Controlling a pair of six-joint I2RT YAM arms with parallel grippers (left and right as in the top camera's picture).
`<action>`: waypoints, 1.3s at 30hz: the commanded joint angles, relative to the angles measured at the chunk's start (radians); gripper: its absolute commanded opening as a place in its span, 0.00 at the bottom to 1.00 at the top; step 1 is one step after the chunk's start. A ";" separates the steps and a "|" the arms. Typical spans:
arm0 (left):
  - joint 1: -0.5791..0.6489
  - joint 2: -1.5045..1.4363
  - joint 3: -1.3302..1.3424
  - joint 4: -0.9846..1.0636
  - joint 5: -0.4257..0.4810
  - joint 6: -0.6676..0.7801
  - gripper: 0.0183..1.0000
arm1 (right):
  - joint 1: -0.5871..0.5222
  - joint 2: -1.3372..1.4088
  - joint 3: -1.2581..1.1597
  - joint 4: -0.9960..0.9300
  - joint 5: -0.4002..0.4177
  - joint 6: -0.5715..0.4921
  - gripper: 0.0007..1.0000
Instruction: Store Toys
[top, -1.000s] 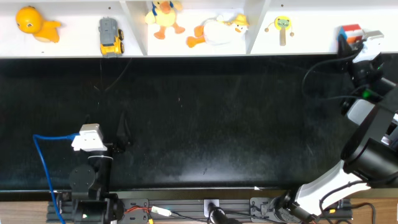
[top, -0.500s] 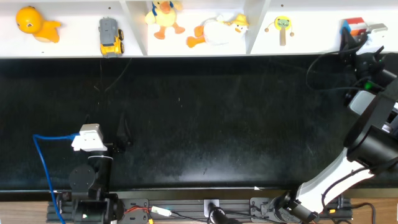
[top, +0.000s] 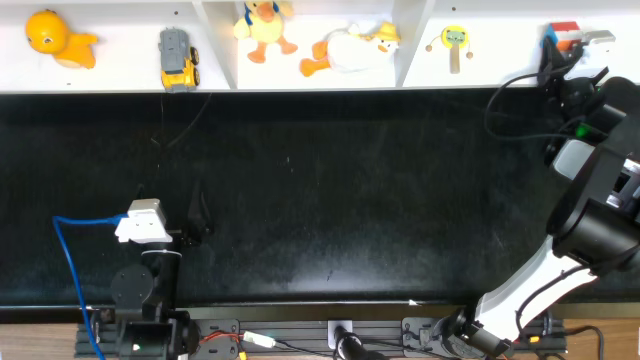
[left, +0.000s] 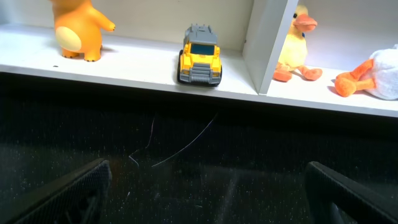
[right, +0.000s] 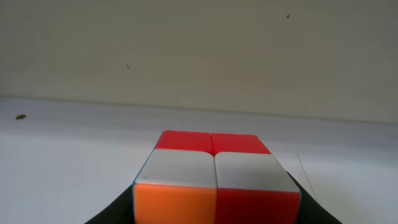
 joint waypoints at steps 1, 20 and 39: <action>0.003 -0.011 -0.003 -0.002 0.002 -0.018 1.00 | -0.004 0.012 0.024 0.006 0.009 0.079 0.76; 0.003 -0.011 -0.003 -0.002 0.003 -0.018 1.00 | 0.000 -0.380 0.024 -0.703 0.301 0.164 1.00; 0.003 -0.011 -0.003 -0.002 0.003 -0.018 1.00 | 0.236 -0.941 0.024 -1.390 0.348 -0.060 1.00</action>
